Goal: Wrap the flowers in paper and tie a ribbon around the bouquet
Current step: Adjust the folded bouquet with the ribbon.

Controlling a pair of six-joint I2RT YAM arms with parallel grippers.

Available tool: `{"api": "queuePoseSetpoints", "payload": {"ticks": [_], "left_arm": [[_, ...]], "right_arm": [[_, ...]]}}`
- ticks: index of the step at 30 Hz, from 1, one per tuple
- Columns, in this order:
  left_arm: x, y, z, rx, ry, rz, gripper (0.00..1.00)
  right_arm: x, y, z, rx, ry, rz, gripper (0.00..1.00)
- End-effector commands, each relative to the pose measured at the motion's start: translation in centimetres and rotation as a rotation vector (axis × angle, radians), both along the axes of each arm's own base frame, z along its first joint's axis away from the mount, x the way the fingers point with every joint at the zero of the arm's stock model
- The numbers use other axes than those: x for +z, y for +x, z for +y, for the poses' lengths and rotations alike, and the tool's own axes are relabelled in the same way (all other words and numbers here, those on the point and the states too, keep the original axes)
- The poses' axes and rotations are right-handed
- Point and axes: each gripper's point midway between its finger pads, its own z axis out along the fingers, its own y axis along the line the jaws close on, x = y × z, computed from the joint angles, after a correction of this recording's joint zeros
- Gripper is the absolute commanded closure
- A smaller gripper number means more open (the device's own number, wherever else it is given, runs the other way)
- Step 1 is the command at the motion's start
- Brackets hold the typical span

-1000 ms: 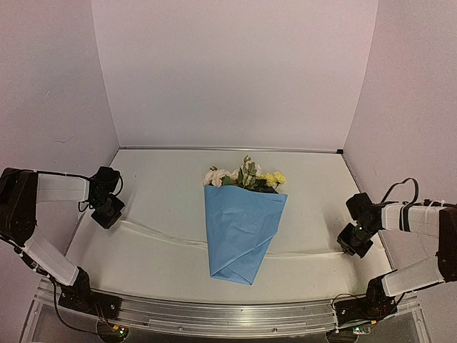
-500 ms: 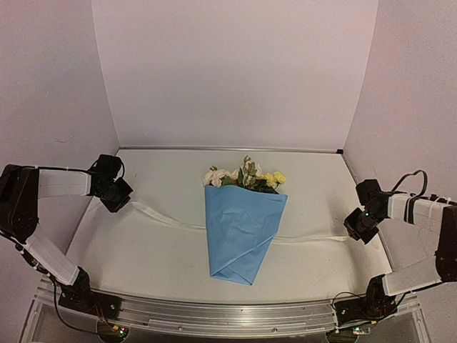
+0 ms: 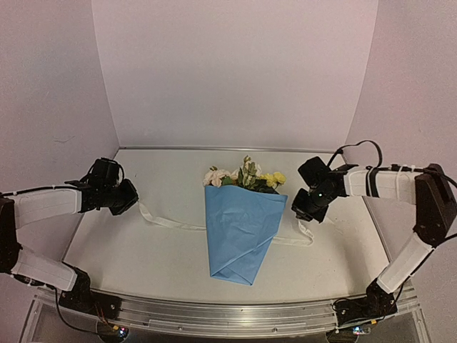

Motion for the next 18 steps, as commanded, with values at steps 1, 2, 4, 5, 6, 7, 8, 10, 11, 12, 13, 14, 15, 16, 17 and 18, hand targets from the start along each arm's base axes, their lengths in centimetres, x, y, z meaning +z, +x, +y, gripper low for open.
{"api": "queuePoseSetpoints", "payload": {"ticks": [1, 2, 4, 5, 6, 7, 8, 10, 11, 12, 13, 14, 15, 16, 17, 18], "left_arm": [[1.0, -0.1, -1.1, -0.046, -0.012, -0.054, 1.0], [1.1, -0.1, -1.1, -0.047, -0.013, -0.056, 1.0], [1.1, -0.2, -1.1, -0.051, -0.01, -0.057, 1.0], [1.2, -0.3, -1.1, -0.054, -0.007, -0.059, 1.0], [1.3, -0.3, -1.0, -0.053, -0.004, -0.06, 1.0], [1.4, -0.4, -0.9, -0.053, -0.001, -0.063, 1.0], [1.4, -0.4, -0.9, -0.052, 0.001, -0.064, 1.0], [1.4, -0.5, -0.8, -0.053, 0.007, -0.064, 1.0], [1.4, -0.5, -0.8, -0.053, 0.011, -0.064, 1.0], [1.4, -0.5, -0.7, -0.053, 0.015, -0.062, 1.0], [1.4, -0.5, -0.7, -0.055, 0.016, -0.062, 1.0], [1.4, -0.5, -0.7, -0.056, 0.018, -0.062, 1.0], [1.3, -0.5, -0.7, -0.056, 0.019, -0.061, 1.0], [1.3, -0.5, -0.7, -0.057, 0.021, -0.061, 1.0], [1.3, -0.5, -0.7, -0.058, 0.022, -0.061, 1.0], [1.4, -0.5, -0.7, -0.06, 0.024, -0.063, 1.0]], "right_arm": [[-1.9, 1.8, 2.6, 0.018, 0.017, 0.049, 1.0], [-2.2, 2.1, 3.1, 0.026, 0.026, 0.052, 1.0], [-2.9, 2.6, 4.0, 0.04, 0.034, 0.065, 1.0], [-3.1, 2.9, 4.5, 0.046, 0.037, 0.067, 1.0], [-3.3, 3.2, 5.0, 0.05, 0.043, 0.073, 1.0], [-3.6, 3.3, 5.4, 0.054, 0.047, 0.079, 1.0], [-3.7, 3.5, 5.9, 0.059, 0.05, 0.083, 1.0], [-4.1, 3.8, 6.7, 0.067, 0.055, 0.09, 1.0], [-4.2, 4.0, 7.0, 0.069, 0.057, 0.092, 1.0], [-4.4, 4.1, 7.3, 0.068, 0.059, 0.093, 1.0], [-4.4, 4.3, 7.4, 0.067, 0.061, 0.093, 1.0], [-4.4, 4.4, 7.6, 0.069, 0.061, 0.092, 1.0], [-4.5, 4.5, 7.8, 0.069, 0.063, 0.092, 1.0], [-4.5, 4.7, 8.0, 0.071, 0.066, 0.093, 1.0], [-4.6, 4.8, 8.2, 0.071, 0.07, 0.094, 1.0], [-4.6, 4.9, 8.3, 0.073, 0.071, 0.094, 1.0]]}}
